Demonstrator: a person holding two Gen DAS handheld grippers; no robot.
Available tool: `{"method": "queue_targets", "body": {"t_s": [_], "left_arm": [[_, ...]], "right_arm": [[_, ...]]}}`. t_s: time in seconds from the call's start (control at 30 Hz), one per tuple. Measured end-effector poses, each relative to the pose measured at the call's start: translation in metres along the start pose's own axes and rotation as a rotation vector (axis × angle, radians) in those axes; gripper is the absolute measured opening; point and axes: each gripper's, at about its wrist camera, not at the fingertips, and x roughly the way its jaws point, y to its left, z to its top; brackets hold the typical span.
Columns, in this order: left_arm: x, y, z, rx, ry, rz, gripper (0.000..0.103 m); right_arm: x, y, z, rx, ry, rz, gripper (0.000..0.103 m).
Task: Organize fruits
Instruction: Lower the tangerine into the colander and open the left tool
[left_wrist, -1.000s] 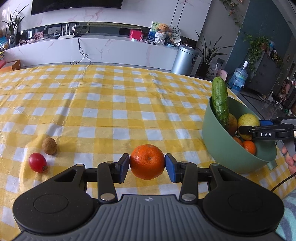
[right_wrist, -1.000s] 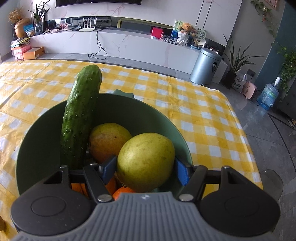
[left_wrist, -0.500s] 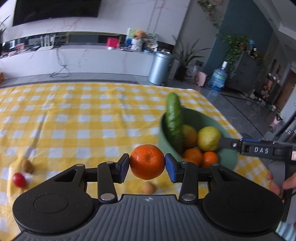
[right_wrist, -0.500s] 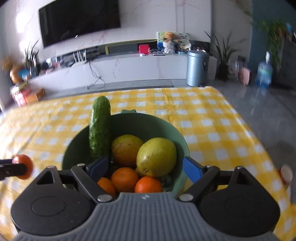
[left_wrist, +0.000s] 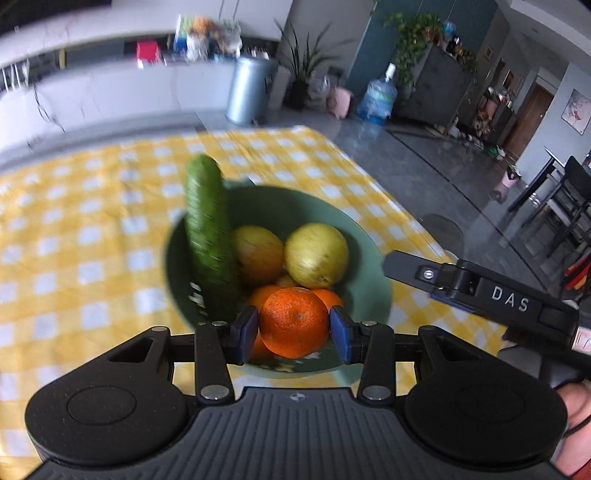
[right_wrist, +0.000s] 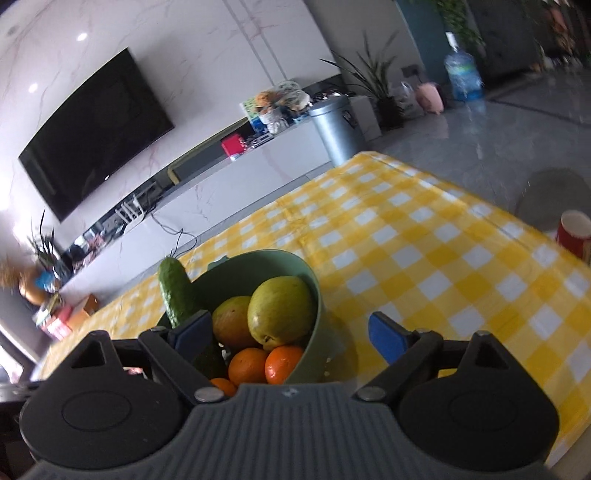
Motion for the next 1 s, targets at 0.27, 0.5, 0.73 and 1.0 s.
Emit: {"method": "queue_targets", "body": {"t_s": [0.27, 0.5, 0.73, 1.0], "left_arm": [[0.036, -0.002, 0.003, -0.032, 0.105, 0.013, 0.047], [0.044, -0.011, -0.001, 0.008, 0.134, 0.051, 0.048], [0.044, -0.015, -0.003, 0.052, 0.144, 0.059, 0.054], [0.017, -0.012, -0.001, 0.046, 0.076, 0.046, 0.067]], "right_arm": [[0.007, -0.012, -0.001, 0.056, 0.010, 0.008, 0.089], [0.012, -0.017, 0.000, 0.076, 0.029, 0.015, 0.091], [0.012, -0.015, 0.000, 0.069, 0.038, 0.014, 0.091], [0.009, -0.013, -0.001, 0.049, 0.022, 0.001, 0.092]]}}
